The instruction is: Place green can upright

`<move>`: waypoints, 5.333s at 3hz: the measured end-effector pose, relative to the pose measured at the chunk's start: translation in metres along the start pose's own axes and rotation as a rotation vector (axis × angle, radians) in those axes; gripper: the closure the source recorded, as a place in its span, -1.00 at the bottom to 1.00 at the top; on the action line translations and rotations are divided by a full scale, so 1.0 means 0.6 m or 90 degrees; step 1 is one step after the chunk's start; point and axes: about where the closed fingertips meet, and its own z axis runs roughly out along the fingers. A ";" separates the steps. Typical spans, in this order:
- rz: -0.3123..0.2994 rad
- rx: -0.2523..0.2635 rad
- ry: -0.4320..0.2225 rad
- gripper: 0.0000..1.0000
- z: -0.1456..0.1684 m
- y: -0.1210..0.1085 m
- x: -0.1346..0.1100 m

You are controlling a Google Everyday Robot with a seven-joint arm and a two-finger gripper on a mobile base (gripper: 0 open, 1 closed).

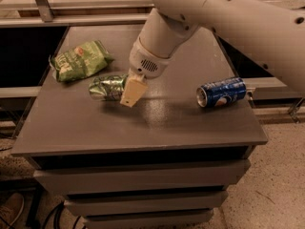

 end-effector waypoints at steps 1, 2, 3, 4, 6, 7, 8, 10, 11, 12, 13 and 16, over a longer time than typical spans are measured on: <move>-0.006 0.005 0.018 1.00 -0.008 -0.003 0.002; -0.011 0.001 0.032 1.00 -0.015 -0.004 0.004; -0.016 -0.005 0.044 1.00 -0.019 -0.004 0.005; -0.017 -0.011 0.054 1.00 -0.021 -0.006 0.008; -0.017 -0.027 0.093 1.00 -0.028 -0.002 0.019; -0.020 -0.034 0.115 1.00 -0.036 -0.003 0.022; -0.026 -0.039 0.135 1.00 -0.045 -0.006 0.021; -0.038 -0.037 0.162 1.00 -0.062 -0.012 0.014; -0.045 -0.038 0.175 1.00 -0.064 -0.008 0.010; -0.053 -0.043 0.193 1.00 -0.063 -0.001 0.007; -0.058 -0.044 0.207 1.00 -0.064 0.003 0.004; -0.064 -0.052 0.236 1.00 -0.064 0.000 0.005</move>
Offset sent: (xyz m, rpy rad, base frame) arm 0.0035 -0.0135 0.0115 -0.0776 0.0031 0.0175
